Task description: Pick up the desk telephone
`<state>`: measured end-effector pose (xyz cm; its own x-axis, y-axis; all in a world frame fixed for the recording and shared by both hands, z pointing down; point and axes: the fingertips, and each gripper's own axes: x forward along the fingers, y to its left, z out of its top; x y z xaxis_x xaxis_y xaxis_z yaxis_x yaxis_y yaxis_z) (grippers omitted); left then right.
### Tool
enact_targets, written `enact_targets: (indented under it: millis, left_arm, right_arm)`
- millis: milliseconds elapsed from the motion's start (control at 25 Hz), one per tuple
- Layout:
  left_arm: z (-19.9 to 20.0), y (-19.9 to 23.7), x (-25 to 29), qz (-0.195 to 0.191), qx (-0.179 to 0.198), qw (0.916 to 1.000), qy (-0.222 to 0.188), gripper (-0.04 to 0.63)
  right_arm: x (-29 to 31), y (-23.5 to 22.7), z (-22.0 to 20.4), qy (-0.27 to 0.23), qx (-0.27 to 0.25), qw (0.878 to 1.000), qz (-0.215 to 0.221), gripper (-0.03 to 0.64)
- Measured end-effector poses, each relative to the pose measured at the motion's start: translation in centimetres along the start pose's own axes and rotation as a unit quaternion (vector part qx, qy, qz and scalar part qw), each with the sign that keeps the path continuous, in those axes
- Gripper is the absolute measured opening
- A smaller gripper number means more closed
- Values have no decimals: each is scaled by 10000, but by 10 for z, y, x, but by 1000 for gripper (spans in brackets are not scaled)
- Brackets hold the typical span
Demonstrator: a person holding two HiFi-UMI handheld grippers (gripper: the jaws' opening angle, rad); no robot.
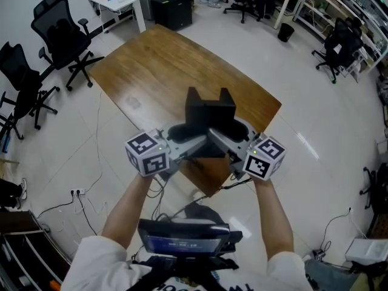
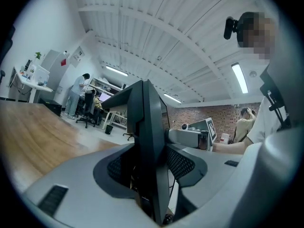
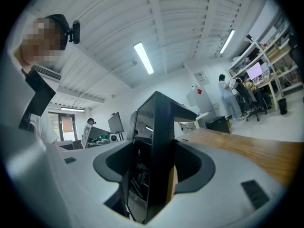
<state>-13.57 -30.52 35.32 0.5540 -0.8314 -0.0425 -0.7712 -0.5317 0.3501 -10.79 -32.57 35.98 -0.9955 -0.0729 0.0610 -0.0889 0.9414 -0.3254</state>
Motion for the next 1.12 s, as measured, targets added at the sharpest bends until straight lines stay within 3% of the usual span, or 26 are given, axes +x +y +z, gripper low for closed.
enact_targets:
  millis: [480,1120]
  left_arm:
    - [25,-58,-24,-234,596,9976,-248,204]
    - [28,-122,-72,-294,927,9939,-521,204]
  right_arm:
    - [-29,58,28,-291,-542,9981,-77,264]
    - [-55,133,28,-489,-923,9945,-19,264]
